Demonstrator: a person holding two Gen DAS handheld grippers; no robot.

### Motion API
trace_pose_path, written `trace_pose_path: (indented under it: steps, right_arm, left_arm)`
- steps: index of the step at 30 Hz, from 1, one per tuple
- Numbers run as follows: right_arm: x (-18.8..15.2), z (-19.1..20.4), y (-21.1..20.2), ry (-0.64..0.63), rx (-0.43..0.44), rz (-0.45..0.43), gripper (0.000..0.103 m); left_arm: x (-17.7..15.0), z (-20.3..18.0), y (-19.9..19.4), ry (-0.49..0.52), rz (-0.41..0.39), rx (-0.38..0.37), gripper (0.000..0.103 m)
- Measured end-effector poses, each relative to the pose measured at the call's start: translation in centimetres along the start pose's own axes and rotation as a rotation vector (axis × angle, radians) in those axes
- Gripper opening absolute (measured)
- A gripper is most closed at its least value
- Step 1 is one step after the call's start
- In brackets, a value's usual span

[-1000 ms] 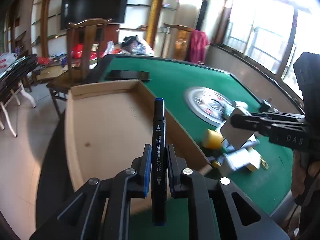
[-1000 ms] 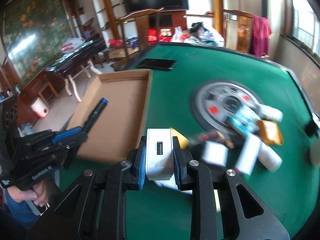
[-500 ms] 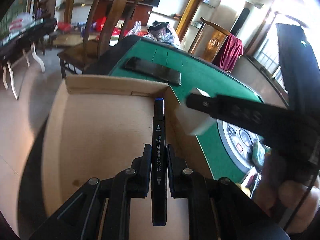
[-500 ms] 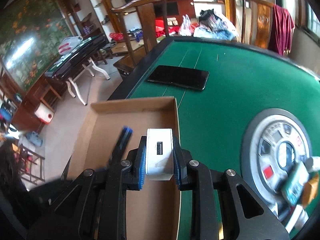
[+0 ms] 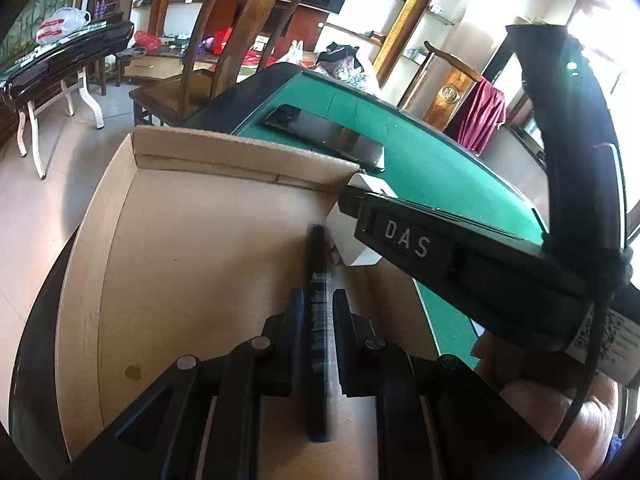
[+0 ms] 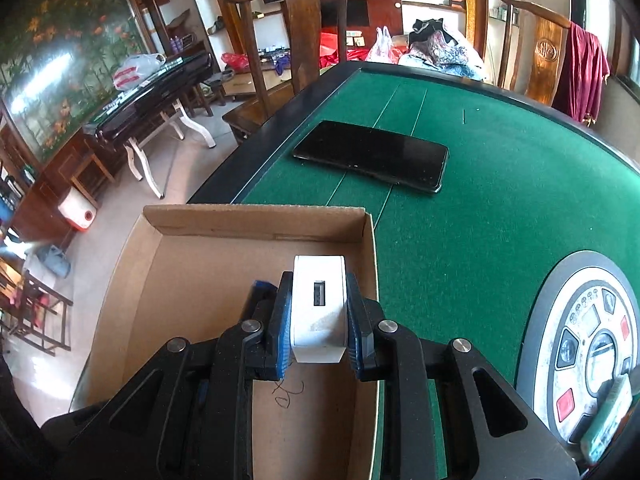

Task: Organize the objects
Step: 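Open both tools to drop the marker and white block into the tray, then move both open tools back over the cluttered items on the table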

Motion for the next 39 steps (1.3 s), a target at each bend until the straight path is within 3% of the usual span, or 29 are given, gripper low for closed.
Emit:
trace_pose_path:
  steps: [13,20,23,29,33,39]
  right_arm:
    - [0.0,0.2,-0.3,-0.016,-0.040,-0.031,0.023]
    - [0.2,0.3,-1.4,-0.002,-0.019,-0.044,0.024]
    - [0.2,0.2,-2.3,0.020,0.015,-0.064,0.024]
    - [-0.8,-0.2,-5.1,0.107,0.165,-0.095,0.024]
    - [-2.9,-1.2,-8.7,0.125,0.170,-0.139,0.024]
    - [-8.8,-3.8,-15.6,0.132,0.146,-0.221,0.024]
  left_arm:
    - [0.0,0.2,-0.1,-0.014,0.007,-0.007,0.014]
    - [0.7,1.1,-1.0,-0.062,-0.035,-0.019,0.015]
    - [1.0,1.2,-1.5,-0.072,-0.052,-0.017,0.015]
    - [1.0,0.8,-3.1,-0.063,-0.080,-0.013,0.015]
    - [0.0,-0.9,-4.8,0.014,-0.088,-0.015,0.015]
    - [-3.9,-5.4,-6.5,0.231,-0.049,-0.073,0.015]
Point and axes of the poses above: each gripper's, at about its wrist camera, not at the fingertips, and y roughly the way its jaws point, z to its left, x to its top, the point moved 6 cm from there along y, roughly the way its jaws point, and after that the axes turned 3 degrees about z, right-handed, at the moved point
